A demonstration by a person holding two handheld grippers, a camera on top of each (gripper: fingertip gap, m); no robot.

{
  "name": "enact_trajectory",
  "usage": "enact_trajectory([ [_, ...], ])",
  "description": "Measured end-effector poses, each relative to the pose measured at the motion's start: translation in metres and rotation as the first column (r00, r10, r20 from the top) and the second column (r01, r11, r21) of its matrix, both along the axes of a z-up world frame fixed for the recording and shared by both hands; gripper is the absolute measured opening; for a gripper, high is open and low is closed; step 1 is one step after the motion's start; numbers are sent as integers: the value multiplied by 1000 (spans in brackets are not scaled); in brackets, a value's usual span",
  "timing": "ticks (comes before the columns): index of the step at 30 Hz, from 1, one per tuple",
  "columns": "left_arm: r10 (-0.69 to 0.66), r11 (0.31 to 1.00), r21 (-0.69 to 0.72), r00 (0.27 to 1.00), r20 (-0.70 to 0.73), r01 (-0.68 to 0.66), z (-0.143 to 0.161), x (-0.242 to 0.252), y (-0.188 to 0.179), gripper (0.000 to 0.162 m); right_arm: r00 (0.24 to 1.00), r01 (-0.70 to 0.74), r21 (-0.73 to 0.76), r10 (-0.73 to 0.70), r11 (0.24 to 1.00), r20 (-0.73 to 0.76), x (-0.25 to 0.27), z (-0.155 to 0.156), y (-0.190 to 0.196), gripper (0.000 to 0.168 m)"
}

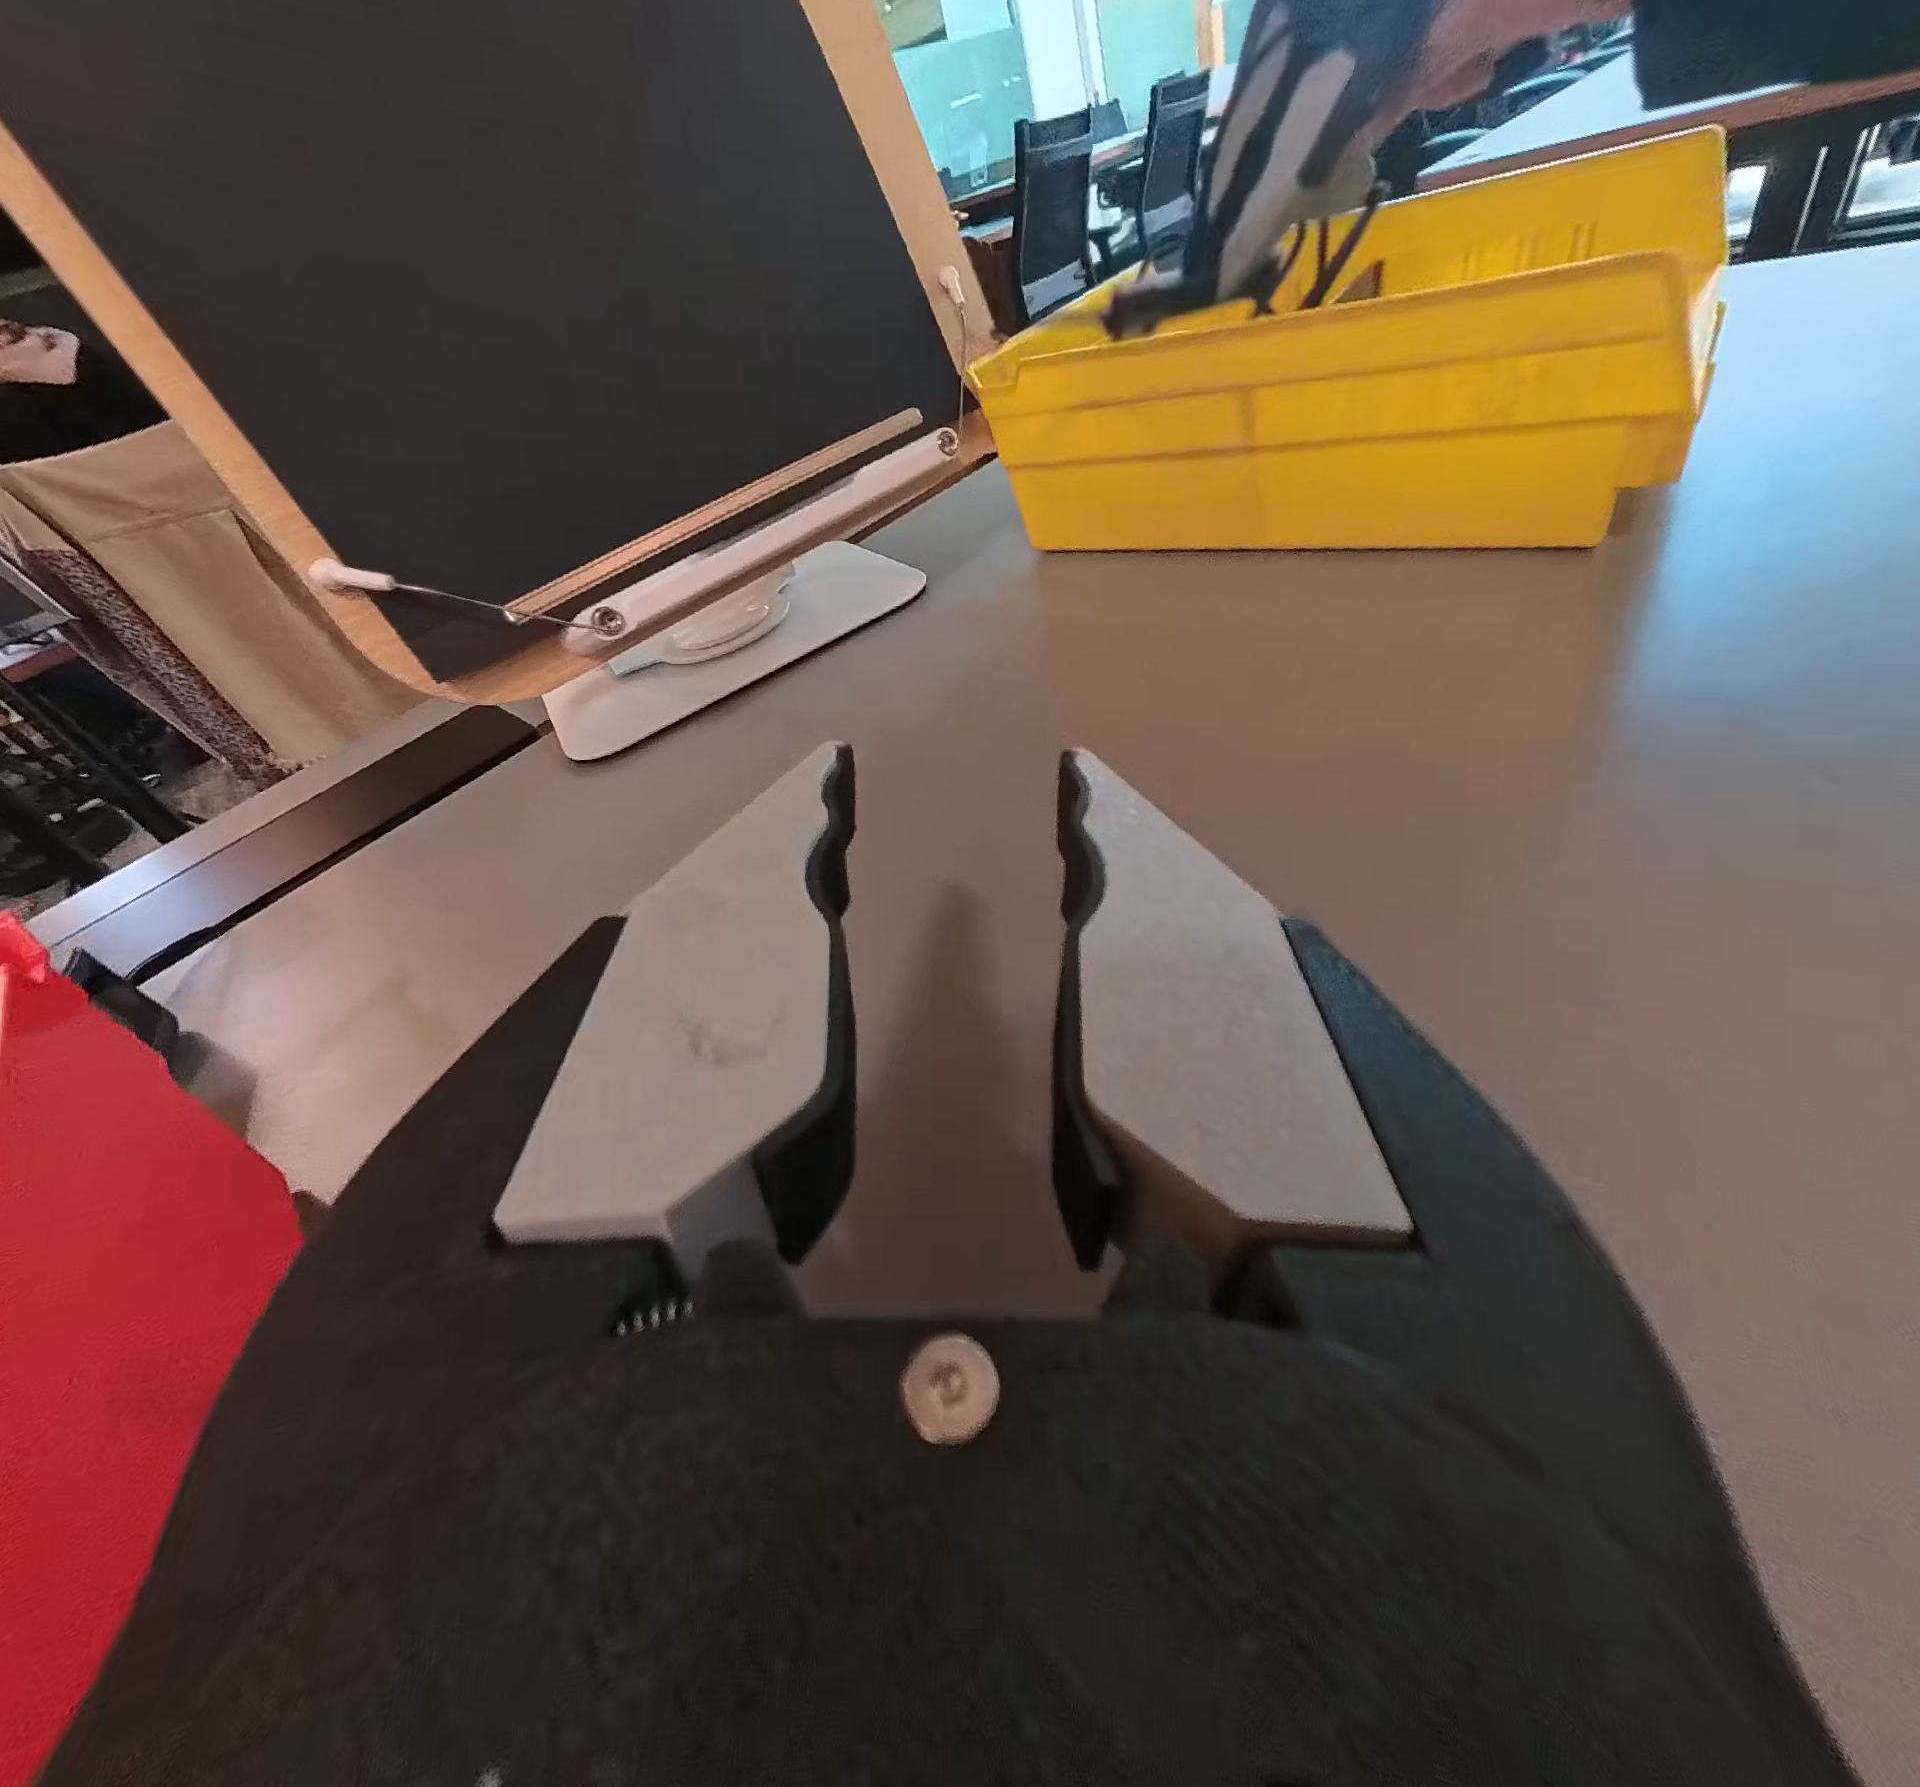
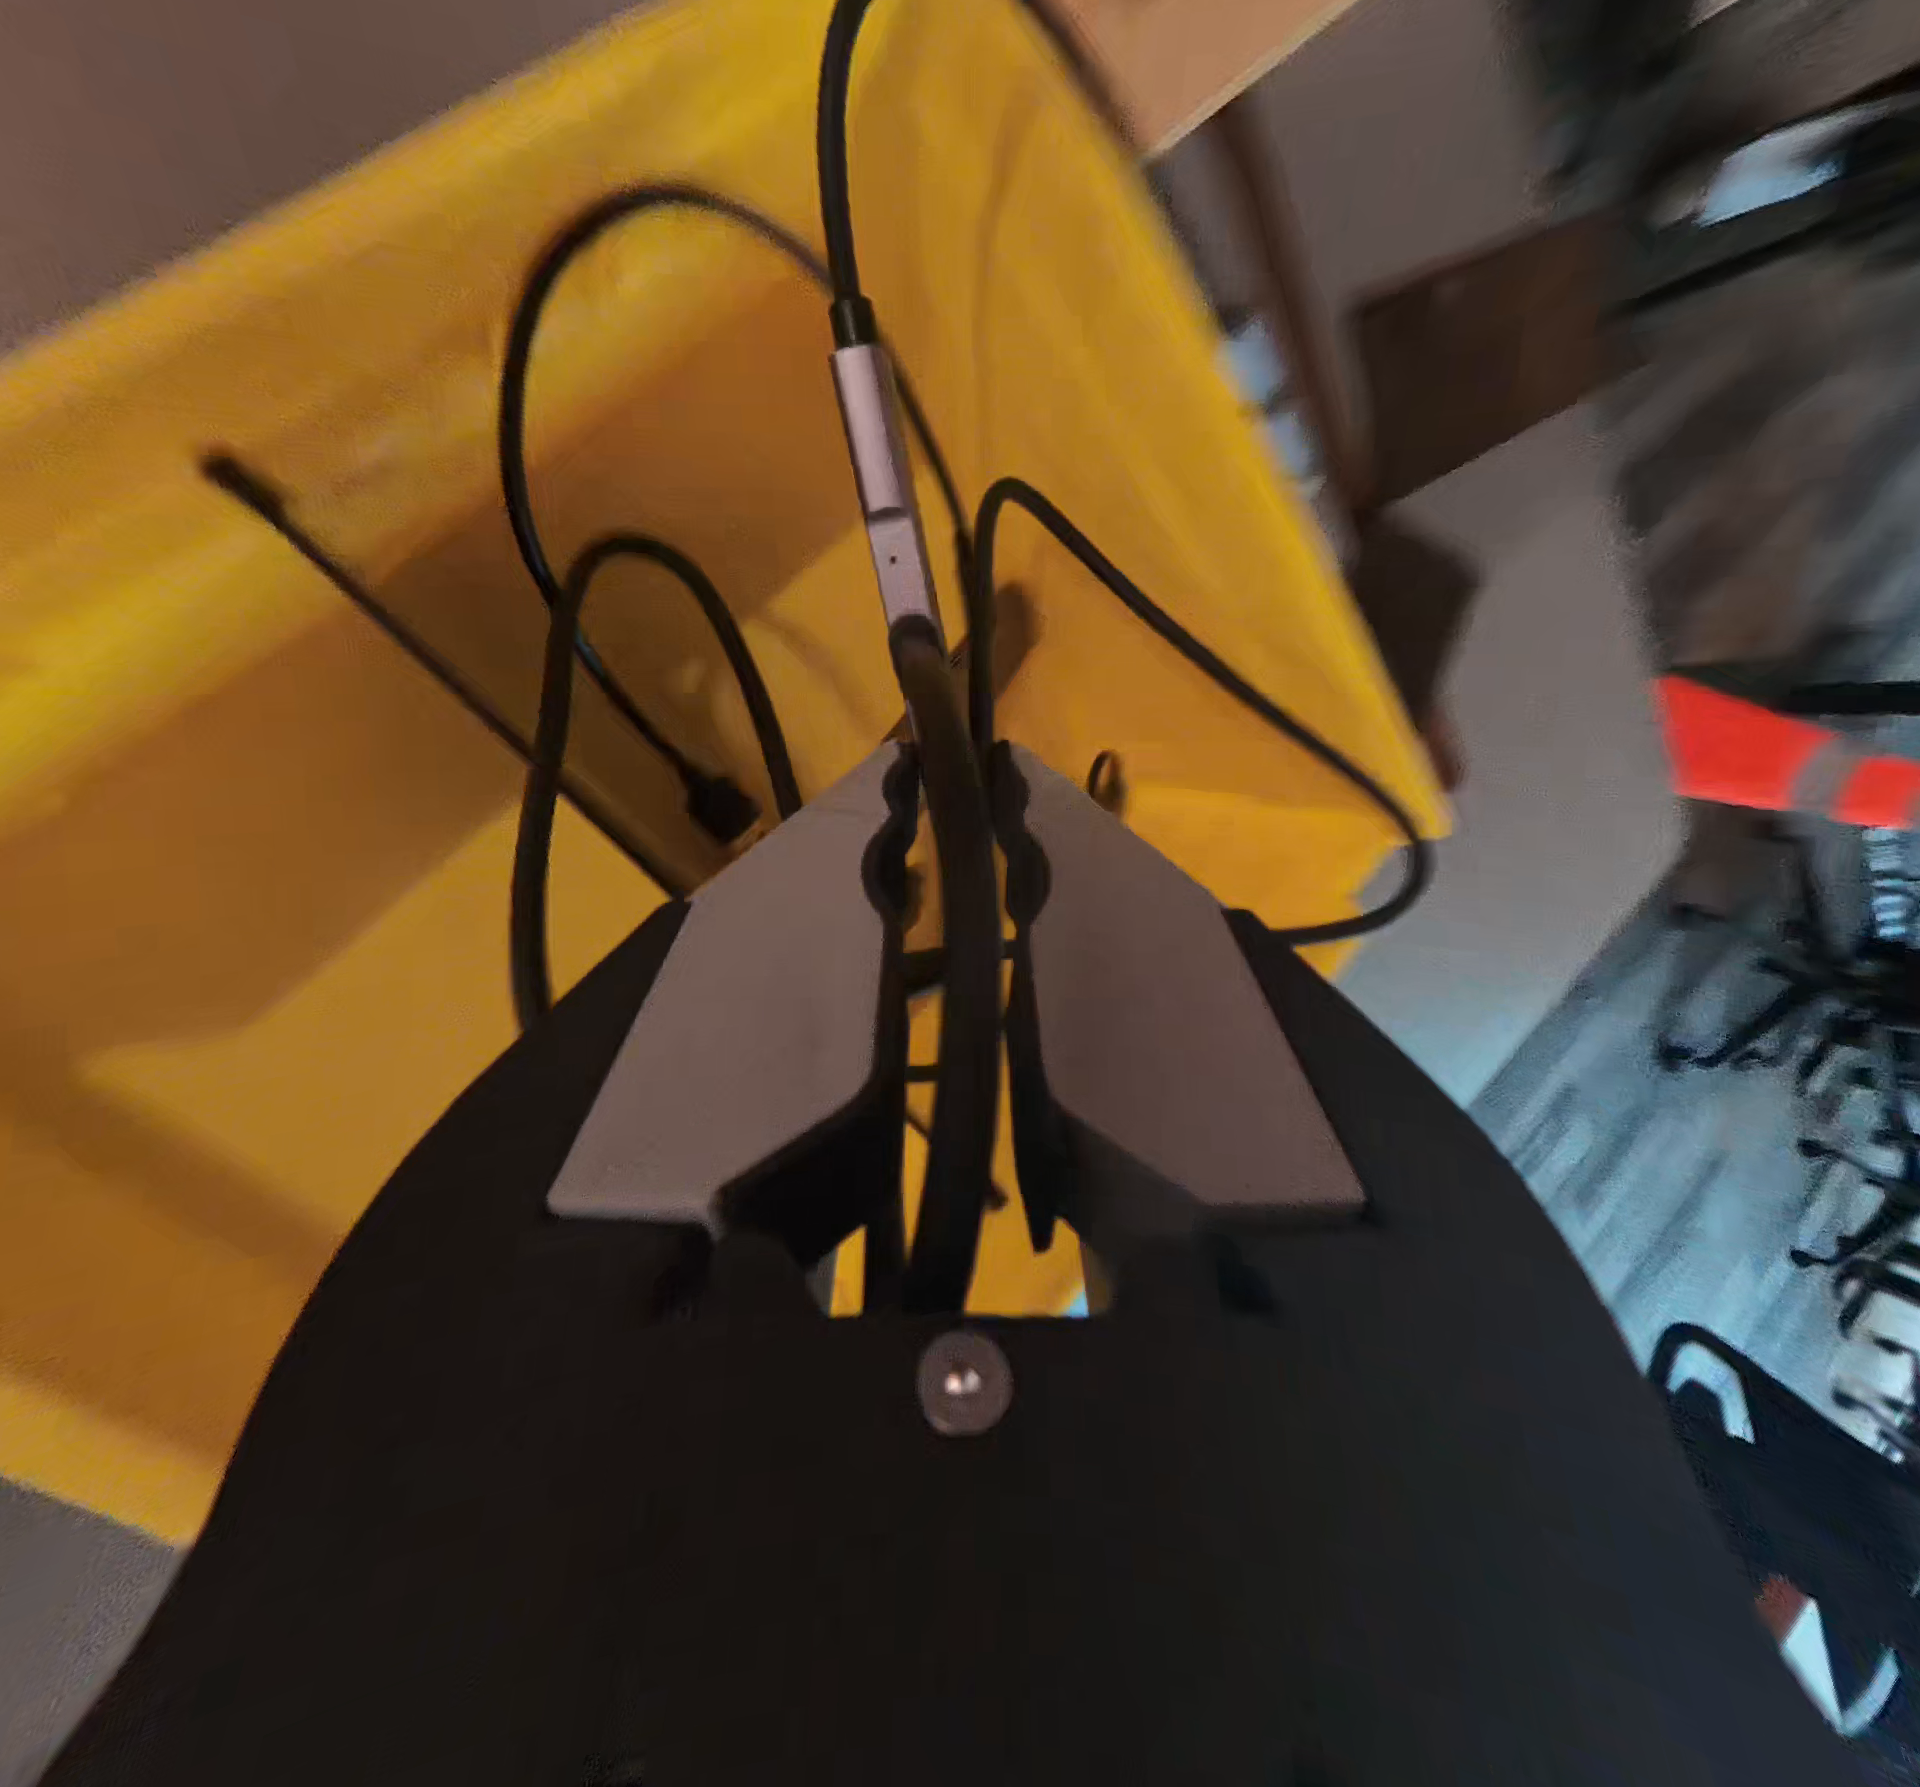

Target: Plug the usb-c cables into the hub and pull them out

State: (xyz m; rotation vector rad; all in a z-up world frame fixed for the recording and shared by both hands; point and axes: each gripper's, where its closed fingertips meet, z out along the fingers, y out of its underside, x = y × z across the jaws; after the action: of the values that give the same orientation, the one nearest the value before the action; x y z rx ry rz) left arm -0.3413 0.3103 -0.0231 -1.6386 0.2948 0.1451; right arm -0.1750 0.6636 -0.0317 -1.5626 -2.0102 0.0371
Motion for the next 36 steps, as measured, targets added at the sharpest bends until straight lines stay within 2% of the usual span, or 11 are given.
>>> enact_trajectory([
  [3, -6, 1000, -3, 1000, -14, 6, -1, 2, 1, 37, 974, 79, -4, -76, 997, 215, 11, -43, 12, 11],
  [6, -4, 1000, -2, 1000, -11, 4, -1, 2, 1, 38, 968, 74, 38, -81, 997, 237, 1, -46, 15, 11],
  [9, 3, 1000, 1, 1000, -2, -3, 0, -1, -1, 38, 990, 64, 49, -70, 997, 123, -9, -19, 13, 9],
  [12, 6, 1000, -8, 1000, -22, -6, -2, 1, 0, 39, 989, 143, 1, -143, 990, 45, 2, 8, 14, 46],
  [16, 19, 997, -74, 1000, -12, -20, -7, 10, -3, 49, 963, 213, -38, -216, 976, -160, 23, 50, 7, 51],
  [20, 56, 989, -139, 997, 44, -49, 6, 20, -27, 59, 843, 312, -89, -319, 946, -434, 53, 95, -1, 57],
  [22, 88, 981, -178, 995, 53, -77, 18, 21, -48, 63, 752, 334, -189, -382, 924, -537, 71, 110, -16, 60],
  [24, 148, 969, -202, 989, 5, -144, 30, 14, -79, 64, 686, 246, -340, -411, 908, -600, 81, 115, -51, 65],
  [27, 300, 912, -271, 951, -73, -308, 35, -20, -137, 64, 659, 63, -438, -367, 897, -657, 90, 107, -115, 70],
  [31, 463, 821, -364, 886, -25, -440, 16, -58, -200, 71, 660, 32, -455, -361, 890, -659, 99, 68, -164, 73],
  [36, 534, 798, -356, 844, 44, -486, -8, -70, -197, 64, 655, 22, -490, -383, 871, -652, 77, 30, -197, 83],
])
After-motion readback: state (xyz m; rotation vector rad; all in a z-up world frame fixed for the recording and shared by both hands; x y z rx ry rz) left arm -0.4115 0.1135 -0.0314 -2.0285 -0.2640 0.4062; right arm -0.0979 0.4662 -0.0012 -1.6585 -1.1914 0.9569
